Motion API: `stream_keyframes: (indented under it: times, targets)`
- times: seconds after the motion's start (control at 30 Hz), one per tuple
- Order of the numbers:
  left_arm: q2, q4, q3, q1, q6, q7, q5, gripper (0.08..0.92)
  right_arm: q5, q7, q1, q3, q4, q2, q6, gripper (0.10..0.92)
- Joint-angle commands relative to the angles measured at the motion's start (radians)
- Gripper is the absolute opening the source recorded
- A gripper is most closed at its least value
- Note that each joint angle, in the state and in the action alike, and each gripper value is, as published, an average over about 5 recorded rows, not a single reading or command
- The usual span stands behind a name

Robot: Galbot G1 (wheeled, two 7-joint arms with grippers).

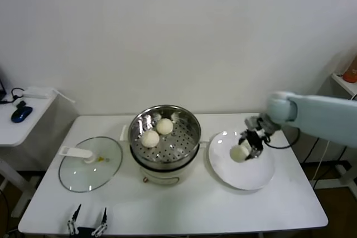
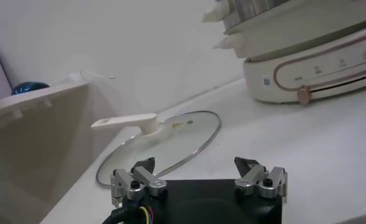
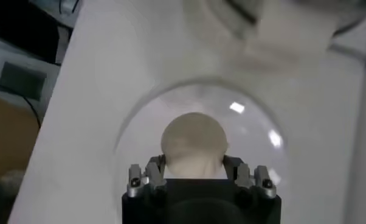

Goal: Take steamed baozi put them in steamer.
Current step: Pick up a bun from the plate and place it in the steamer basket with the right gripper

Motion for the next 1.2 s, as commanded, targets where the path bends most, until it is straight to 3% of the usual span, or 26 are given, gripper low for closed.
stream_keyframes:
  times: [0.03, 0.2, 0.47, 0.87, 1.2]
  targets:
    - [0.002, 0.004, 0.0, -0.002, 0.002, 0.0, 0.002, 0.823, 0.046, -0.067, 0.327, 0.034, 0.059, 0.22, 0.357, 0.637]
    - [-0.003, 0.011, 0.001, -0.011, 0.002, -0.004, 0.0, 0.823, -0.077, -0.034, 0.244, 0.142, 0.046, 0.353, 0.44, 0.636]
    - [0.0, 0.017, -0.001, -0.013, 0.0, -0.009, -0.003, 0.823, -0.171, -0.012, 0.069, 0.164, -0.03, 0.506, 0.45, 0.633]
    - [0.005, 0.023, -0.004, -0.014, -0.002, -0.012, -0.003, 0.823, -0.283, 0.003, -0.162, 0.16, -0.223, 0.566, 0.466, 0.628]
    - [0.002, 0.02, -0.004, -0.015, -0.002, -0.014, -0.001, 0.823, -0.274, 0.019, -0.187, 0.162, -0.263, 0.575, 0.487, 0.63]
